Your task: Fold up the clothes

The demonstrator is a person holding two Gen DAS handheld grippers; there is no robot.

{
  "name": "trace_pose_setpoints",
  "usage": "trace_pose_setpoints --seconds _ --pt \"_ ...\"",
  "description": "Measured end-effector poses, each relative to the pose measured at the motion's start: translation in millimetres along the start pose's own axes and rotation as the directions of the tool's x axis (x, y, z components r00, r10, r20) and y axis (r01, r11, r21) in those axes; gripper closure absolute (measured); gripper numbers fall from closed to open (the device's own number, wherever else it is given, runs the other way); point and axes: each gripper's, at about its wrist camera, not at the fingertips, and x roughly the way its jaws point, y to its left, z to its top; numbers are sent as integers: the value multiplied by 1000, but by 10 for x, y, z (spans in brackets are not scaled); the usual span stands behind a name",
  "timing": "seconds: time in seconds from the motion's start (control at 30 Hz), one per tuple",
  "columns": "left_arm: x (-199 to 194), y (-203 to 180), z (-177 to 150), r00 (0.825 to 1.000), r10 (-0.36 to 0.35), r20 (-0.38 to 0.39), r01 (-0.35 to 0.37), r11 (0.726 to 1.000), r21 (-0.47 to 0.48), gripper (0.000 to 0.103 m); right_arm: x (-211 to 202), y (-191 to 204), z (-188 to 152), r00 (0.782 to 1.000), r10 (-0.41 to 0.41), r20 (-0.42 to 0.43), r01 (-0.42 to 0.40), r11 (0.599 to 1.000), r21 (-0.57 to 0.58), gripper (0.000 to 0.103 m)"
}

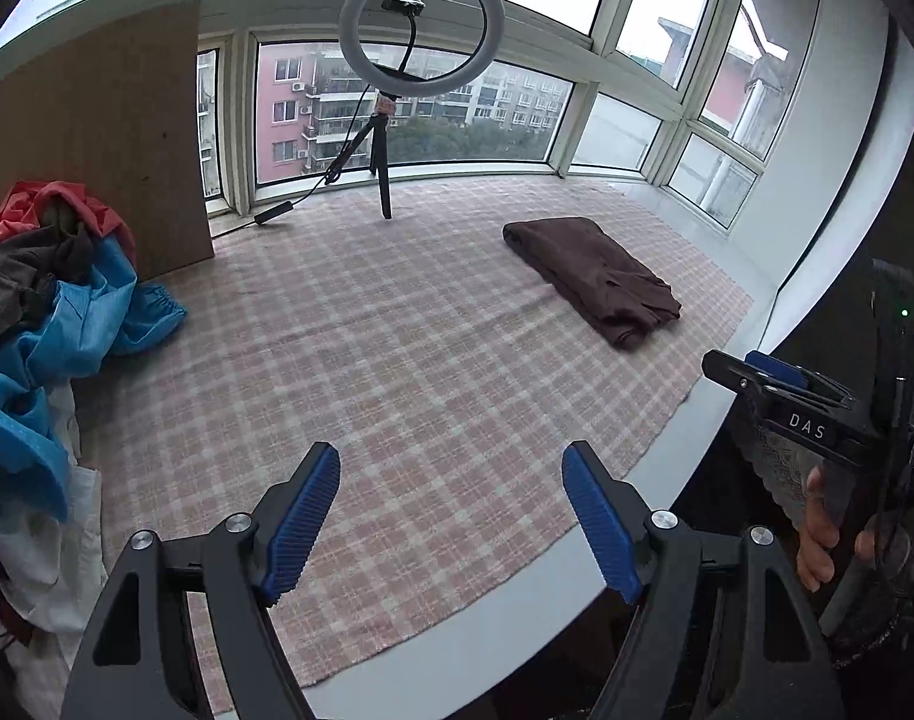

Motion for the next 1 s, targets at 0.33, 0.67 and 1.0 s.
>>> trace_pose_setpoints --seconds 0.33,0.67,1.0 --pt "-250 83 -11 999 -2 41 2 1000 -4 28 -225 293 -57 999 -4 52 6 999 -40 33" --pt "-252 121 -7 999 0 38 1 1000 -26 28 -192 329 -67 999 -8 39 10 999 -46 33" --pt "-233 169 9 999 -6 32 7 999 -37 26 -164 348 -70 999 -21 35 23 998 -58 33"
